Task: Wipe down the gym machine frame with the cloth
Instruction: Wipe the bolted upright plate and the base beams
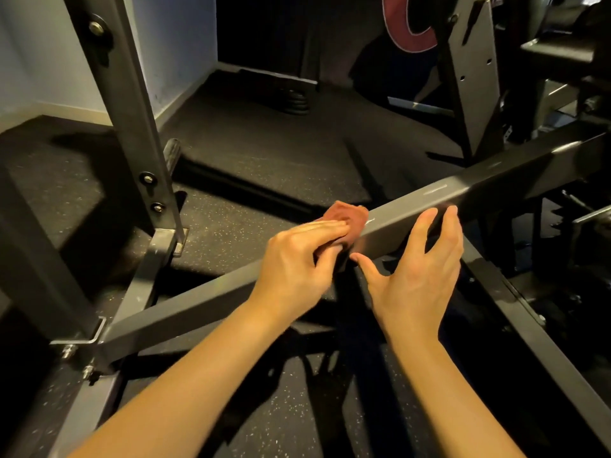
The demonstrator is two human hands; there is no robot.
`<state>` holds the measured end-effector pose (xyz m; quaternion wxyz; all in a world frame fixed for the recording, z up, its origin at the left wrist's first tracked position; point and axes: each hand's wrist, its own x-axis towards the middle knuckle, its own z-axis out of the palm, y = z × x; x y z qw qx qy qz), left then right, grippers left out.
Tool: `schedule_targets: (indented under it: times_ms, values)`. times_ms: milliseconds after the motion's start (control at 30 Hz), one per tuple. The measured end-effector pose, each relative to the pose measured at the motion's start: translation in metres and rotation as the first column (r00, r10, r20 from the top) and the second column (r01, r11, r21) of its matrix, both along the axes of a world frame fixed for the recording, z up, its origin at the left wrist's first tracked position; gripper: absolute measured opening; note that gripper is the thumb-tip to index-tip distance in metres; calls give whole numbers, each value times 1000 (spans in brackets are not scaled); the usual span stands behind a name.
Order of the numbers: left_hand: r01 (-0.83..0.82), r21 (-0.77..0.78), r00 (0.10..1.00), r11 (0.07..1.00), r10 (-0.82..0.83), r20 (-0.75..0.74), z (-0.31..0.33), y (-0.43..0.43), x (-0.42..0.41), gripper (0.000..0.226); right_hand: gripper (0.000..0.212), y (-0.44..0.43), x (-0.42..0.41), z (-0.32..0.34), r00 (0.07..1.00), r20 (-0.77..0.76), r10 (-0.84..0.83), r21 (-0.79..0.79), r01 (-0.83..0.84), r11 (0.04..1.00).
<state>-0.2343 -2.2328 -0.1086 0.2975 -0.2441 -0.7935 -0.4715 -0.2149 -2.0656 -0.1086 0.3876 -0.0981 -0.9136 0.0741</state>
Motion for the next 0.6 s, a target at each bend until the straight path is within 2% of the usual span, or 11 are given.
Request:
schedule_targets:
  times_ms: [67,233,300,467,533,600]
  values:
    - [2,-23,1000,1000,-1,12,-13,-13,8,40,115,4,1,-1,1000,-3,8,15,-8,1000]
    - [-257,-52,948,965,262,179,-55,-77,19,43,114,7,-2,-3,999,-19,44,-7,-44,999]
    - [-221,-25,966,975,222,134,-36,-53,9,38,113,7,-2,-3,999,-12,46,-14,-46,999]
    - [27,15,1000,1000,-27,-3,18,23,-10,37,109,17,3,-3,996,-18,86,17,-86,996]
    - [46,-26,999,999,-45,5,5,6,-6,40,106,25,5,-3,991,-21,131,10,-130,991]
    - [-46,-52,999,998,47,24,-18,-27,3,44,106,28,5,-4,988,-15,153,-12,-153,988]
